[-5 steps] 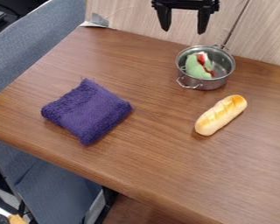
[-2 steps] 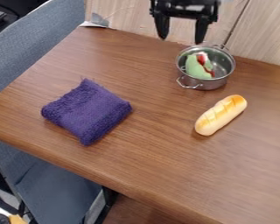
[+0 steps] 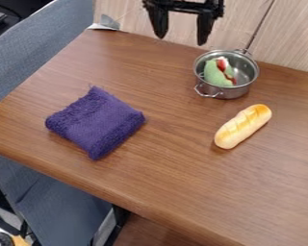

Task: Pegou o pão e colcoou no canto superior esquedo da mesa

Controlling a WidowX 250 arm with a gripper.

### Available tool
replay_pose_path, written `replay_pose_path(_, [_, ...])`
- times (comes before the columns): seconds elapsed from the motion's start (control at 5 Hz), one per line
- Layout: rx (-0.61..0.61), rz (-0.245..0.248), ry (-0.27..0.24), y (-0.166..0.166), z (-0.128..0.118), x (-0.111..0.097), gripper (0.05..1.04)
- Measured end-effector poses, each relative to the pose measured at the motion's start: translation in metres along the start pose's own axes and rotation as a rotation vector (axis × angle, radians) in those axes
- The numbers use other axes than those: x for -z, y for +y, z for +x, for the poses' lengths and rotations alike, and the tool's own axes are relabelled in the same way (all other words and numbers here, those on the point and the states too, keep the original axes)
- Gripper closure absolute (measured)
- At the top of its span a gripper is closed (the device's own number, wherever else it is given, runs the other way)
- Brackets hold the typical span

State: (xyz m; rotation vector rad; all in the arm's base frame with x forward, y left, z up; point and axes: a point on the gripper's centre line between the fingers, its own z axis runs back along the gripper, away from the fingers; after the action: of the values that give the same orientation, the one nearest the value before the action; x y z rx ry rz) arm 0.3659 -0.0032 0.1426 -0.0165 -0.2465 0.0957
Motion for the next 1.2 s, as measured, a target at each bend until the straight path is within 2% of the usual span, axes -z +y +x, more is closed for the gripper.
replay_pose_path(0.2, [0.059, -0.010, 0.044, -0.028, -0.029, 0.007, 0.082])
replay_pose_path(0.4, [0.116, -0.018, 0.067, -0.052, -0.048, 0.020, 0.082])
replay_pose_path(0.6, [0.224, -0.011, 0.089, -0.082, -0.060, 0.036, 0.082])
replay_pose_path(0.8, [0.231, 0.016, 0.101, -0.086, -0.062, 0.053, 0.082])
replay_pose_path(1.2, [0.218, 0.101, 0.137, -0.079, -0.064, 0.081, 0.082])
